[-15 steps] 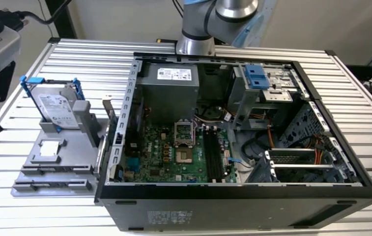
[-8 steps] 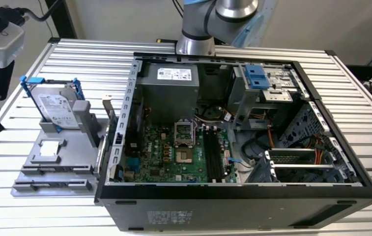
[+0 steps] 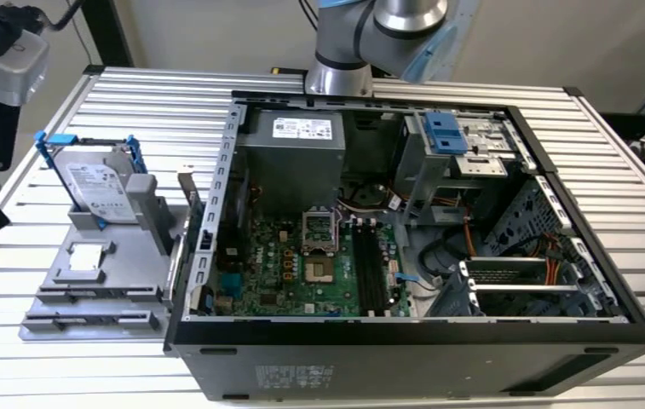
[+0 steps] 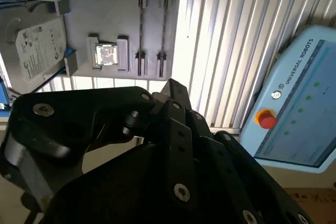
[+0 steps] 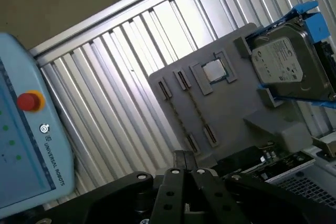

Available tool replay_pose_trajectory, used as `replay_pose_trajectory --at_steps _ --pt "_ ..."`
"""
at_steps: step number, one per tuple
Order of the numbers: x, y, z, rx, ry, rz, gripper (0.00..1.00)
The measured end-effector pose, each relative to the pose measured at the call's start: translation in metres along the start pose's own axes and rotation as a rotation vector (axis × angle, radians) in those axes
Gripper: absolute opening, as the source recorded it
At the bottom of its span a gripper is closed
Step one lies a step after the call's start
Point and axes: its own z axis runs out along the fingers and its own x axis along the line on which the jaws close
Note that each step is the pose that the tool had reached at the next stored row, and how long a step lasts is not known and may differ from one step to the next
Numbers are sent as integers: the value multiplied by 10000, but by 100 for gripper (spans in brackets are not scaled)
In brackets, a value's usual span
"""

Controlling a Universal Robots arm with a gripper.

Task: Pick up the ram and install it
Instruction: 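Pick up the ram and move it above insertion slot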

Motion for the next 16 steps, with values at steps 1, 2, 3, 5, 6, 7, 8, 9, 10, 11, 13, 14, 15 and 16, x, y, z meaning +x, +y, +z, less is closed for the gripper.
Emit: replay_pose_trajectory --at_steps 1,2,3,5,6,7,8,9,10,11,13,14,15,16 --pt "0 0 0 1 0 -173 0" --pt "0 0 0 2 0 -359 0" --pt "0 0 0 4 0 -532 0" --pt "0 0 0 7 0 -898 0" --pt "0 0 0 8 0 -1083 0" --pt "0 0 0 9 0 -1269 0" --pt "0 0 0 10 0 -1443 0" --pt "0 0 0 12 0 -1640 0" --pt "0 0 0 13 0 -1813 0" --pt "0 0 0 14 1 -1999 0" --pt "0 0 0 16 1 -2353 0" --pt "0 0 0 18 1 -2545 0" --pt "0 0 0 19 1 -2723 0" --pt "0 0 0 20 1 -2909 0"
